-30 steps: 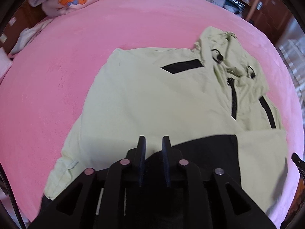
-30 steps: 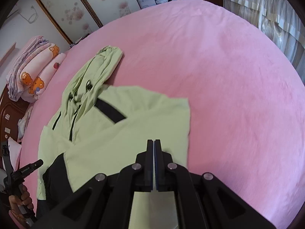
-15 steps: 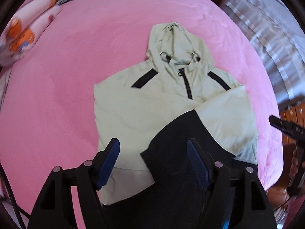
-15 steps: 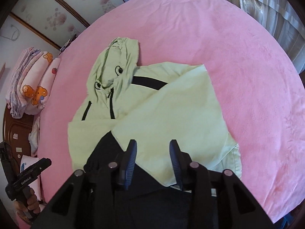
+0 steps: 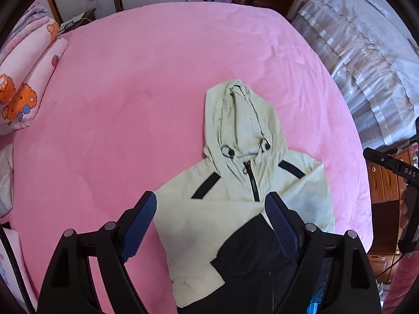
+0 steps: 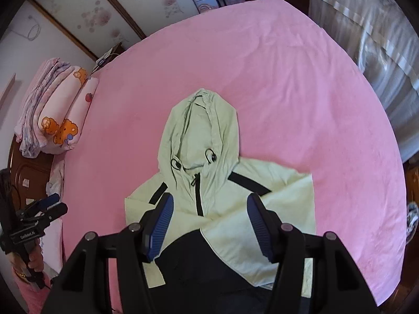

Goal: Fold large clothes
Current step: 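Open both grippers and move them toward the jacket hem, then grasp the jacket hem with both grippers and lift it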

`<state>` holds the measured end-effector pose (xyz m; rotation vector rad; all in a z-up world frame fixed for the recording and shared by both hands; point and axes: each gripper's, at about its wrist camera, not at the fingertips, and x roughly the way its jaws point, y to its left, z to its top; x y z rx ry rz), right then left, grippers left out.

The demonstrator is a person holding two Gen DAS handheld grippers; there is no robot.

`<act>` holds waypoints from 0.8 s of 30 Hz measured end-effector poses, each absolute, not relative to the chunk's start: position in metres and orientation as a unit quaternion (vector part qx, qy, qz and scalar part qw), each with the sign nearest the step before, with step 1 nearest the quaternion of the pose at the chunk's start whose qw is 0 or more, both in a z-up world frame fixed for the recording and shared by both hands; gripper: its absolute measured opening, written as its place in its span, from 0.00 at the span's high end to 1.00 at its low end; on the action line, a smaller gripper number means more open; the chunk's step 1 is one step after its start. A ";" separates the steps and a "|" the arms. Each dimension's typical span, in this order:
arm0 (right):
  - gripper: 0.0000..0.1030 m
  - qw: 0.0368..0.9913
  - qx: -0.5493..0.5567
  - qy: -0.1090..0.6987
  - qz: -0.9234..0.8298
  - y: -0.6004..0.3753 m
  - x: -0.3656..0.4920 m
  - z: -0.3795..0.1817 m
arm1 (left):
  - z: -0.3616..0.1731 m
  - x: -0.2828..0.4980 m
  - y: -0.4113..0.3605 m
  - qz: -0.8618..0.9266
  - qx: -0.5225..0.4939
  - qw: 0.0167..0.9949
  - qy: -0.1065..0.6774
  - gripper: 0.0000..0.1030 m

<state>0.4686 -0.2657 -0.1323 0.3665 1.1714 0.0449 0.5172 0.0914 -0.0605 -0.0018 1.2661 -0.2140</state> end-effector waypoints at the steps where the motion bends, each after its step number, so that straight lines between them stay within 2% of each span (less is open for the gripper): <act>1: 0.43 0.817 0.165 0.552 0.027 -0.264 0.487 -0.129 | -0.059 0.529 0.090 -0.096 0.004 0.802 0.590 0.18; 5: 0.43 0.807 0.161 0.567 0.050 -0.262 0.544 -0.132 | -0.064 0.582 0.081 -0.086 0.026 0.817 0.570 0.11; 9: 0.43 0.795 0.153 0.584 0.055 -0.264 0.591 -0.157 | -0.095 0.632 0.071 -0.098 0.010 0.818 0.567 0.10; 15: 0.43 0.766 0.190 0.610 0.063 -0.283 0.643 -0.233 | -0.174 0.680 0.051 -0.121 0.005 0.825 0.552 0.10; 24: 0.44 0.731 0.236 0.639 0.045 -0.312 0.669 -0.336 | -0.286 0.725 0.026 -0.143 -0.036 0.804 0.575 0.12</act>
